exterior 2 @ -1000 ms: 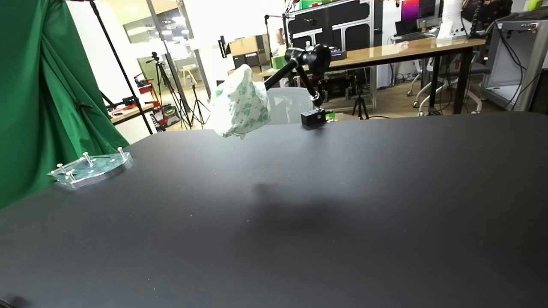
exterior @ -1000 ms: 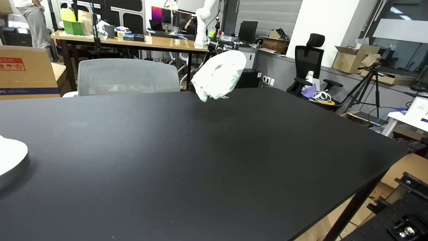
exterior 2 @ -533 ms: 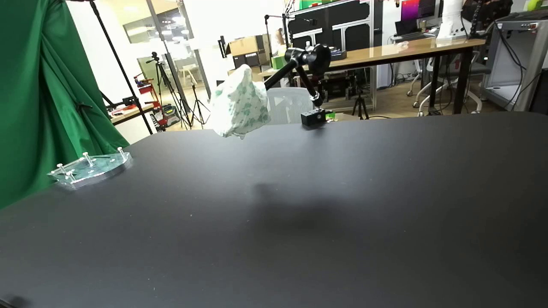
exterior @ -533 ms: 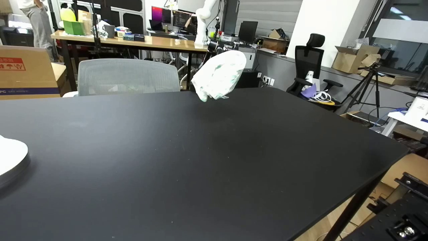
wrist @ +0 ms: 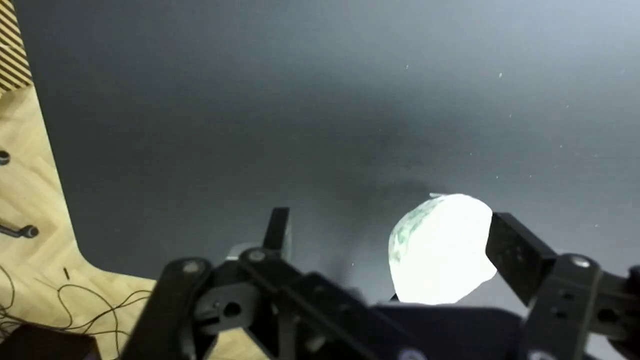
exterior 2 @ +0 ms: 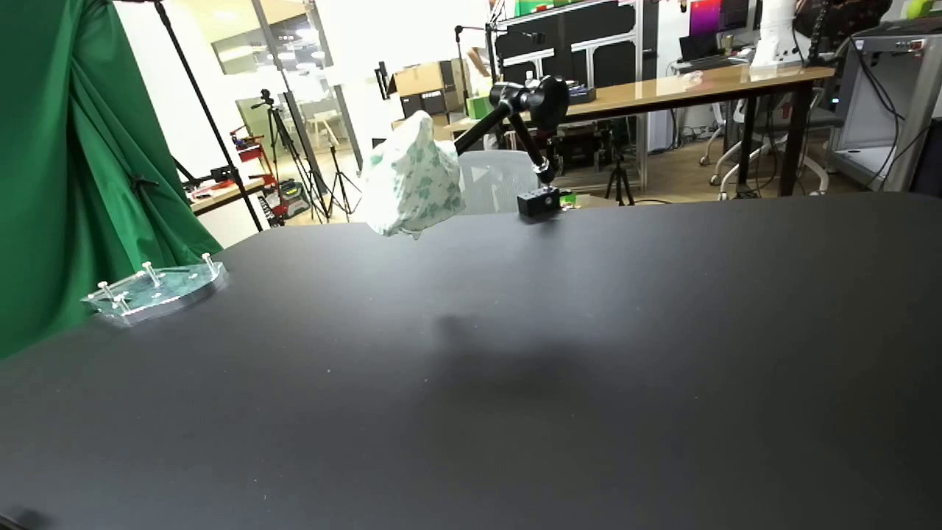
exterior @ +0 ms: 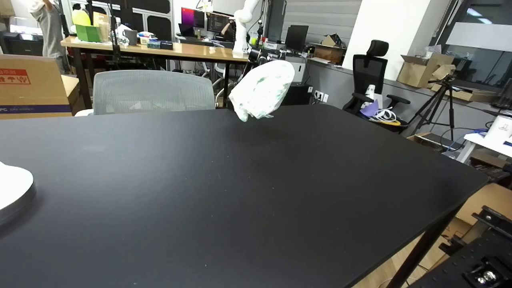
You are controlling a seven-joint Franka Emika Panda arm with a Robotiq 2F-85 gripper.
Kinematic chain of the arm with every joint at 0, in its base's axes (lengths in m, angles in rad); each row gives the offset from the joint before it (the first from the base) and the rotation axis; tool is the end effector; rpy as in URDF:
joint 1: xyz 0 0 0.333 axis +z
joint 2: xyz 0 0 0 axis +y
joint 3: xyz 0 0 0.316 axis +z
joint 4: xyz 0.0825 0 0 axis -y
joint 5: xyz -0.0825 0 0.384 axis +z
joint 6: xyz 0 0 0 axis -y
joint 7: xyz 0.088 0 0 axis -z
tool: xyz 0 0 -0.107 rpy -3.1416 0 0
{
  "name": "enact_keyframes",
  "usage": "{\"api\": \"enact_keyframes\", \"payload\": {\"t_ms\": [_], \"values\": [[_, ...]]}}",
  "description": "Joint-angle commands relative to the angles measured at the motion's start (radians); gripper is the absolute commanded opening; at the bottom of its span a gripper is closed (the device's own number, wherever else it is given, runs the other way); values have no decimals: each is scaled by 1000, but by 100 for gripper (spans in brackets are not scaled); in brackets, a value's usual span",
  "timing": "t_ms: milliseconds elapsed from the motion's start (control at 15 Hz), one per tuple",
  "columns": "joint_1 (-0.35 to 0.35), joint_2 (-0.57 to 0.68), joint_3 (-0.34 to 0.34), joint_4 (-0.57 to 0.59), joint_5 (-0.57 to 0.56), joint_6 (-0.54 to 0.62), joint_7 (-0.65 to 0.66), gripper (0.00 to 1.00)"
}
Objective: Unhang the cloth on the stand and place it on the table
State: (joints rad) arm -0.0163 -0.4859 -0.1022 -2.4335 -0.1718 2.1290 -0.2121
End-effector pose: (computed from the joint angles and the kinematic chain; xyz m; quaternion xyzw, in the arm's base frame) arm 0.4152 -0.0599 0.4962 0.9905 0.0889 0.0805 0.0665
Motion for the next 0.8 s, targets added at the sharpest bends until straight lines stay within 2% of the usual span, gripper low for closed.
{"api": "enact_keyframes", "payload": {"t_ms": [0,267,733], "values": [[-7,156,17,66,14,136,50,100],[9,310,23,142,70,191,12,100],[10,488,48,265,181,174,-57,100]]}}
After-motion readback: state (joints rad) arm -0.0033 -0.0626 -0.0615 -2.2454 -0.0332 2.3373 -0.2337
